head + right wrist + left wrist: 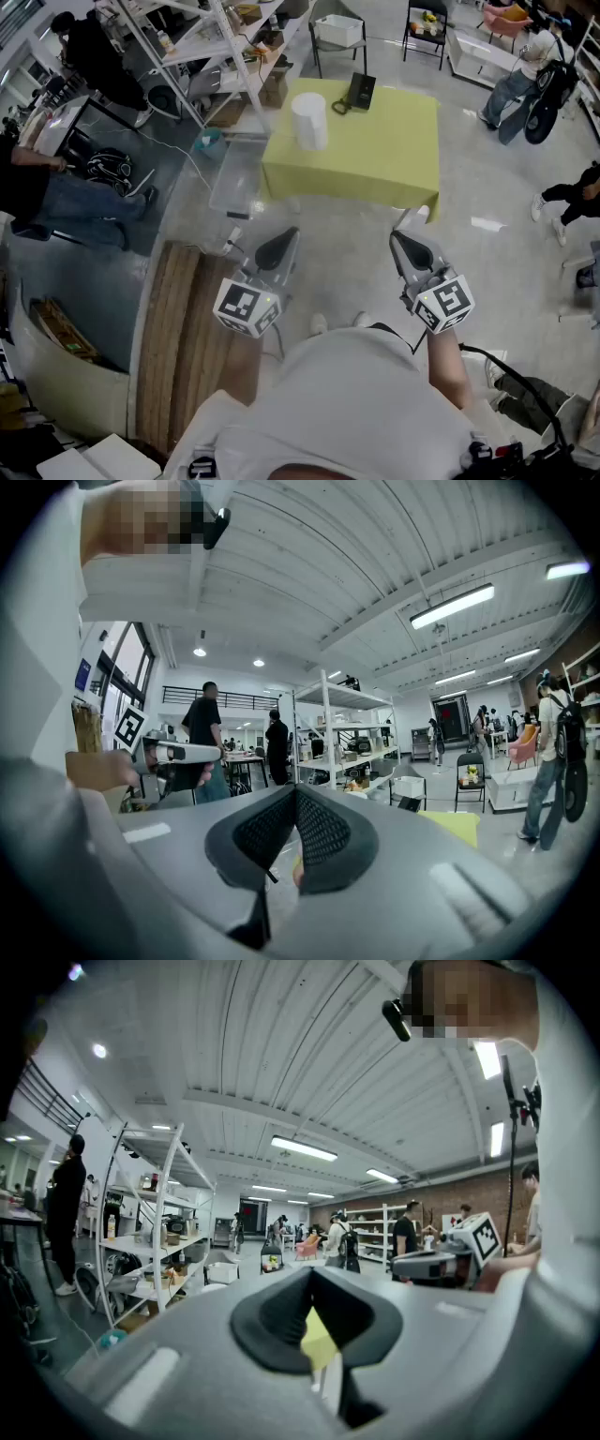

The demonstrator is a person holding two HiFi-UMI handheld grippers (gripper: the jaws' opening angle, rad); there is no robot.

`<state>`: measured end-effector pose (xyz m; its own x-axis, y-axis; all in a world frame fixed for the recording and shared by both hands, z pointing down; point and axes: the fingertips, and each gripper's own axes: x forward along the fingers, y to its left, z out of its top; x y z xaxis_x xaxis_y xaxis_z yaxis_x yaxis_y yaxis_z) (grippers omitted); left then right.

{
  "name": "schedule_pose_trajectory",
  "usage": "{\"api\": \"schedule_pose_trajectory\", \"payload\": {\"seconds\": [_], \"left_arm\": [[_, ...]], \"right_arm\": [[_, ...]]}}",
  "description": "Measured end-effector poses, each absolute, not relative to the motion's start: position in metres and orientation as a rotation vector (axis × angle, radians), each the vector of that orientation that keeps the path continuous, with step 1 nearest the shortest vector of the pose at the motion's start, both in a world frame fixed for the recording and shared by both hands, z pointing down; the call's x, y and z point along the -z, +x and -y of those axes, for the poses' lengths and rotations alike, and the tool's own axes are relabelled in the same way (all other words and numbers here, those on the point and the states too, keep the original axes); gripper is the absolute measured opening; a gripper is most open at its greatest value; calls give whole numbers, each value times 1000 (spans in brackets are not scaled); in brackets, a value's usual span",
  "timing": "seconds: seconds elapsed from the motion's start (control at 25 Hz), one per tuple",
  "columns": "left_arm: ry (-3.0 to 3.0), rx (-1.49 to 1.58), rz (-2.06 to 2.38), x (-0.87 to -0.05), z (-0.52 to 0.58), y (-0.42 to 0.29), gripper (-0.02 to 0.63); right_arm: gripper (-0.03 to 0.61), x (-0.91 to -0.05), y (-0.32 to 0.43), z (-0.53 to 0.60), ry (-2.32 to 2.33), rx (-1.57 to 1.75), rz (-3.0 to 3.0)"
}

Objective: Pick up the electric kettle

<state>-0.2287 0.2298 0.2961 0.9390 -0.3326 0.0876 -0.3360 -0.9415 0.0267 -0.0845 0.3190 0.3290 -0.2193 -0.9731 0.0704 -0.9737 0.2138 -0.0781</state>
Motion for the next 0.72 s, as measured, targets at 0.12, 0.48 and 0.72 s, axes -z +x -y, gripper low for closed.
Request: {"api": "schedule_pose_trajectory", "payload": {"seconds": [0.12,0.48,0.72], "left_arm": [[3053,-130,521,-296,-227,-226,5],[3051,-138,523,-299,-226,-223,4],[3046,-152,526,-300,-228,-218,5]], "right_arm": [[5,-330,-83,-316,1952,-162,2446],[5,-332,-82,-313,1932,-154,2453],[5,-332,-77,-315,1926,-159,2451]]}}
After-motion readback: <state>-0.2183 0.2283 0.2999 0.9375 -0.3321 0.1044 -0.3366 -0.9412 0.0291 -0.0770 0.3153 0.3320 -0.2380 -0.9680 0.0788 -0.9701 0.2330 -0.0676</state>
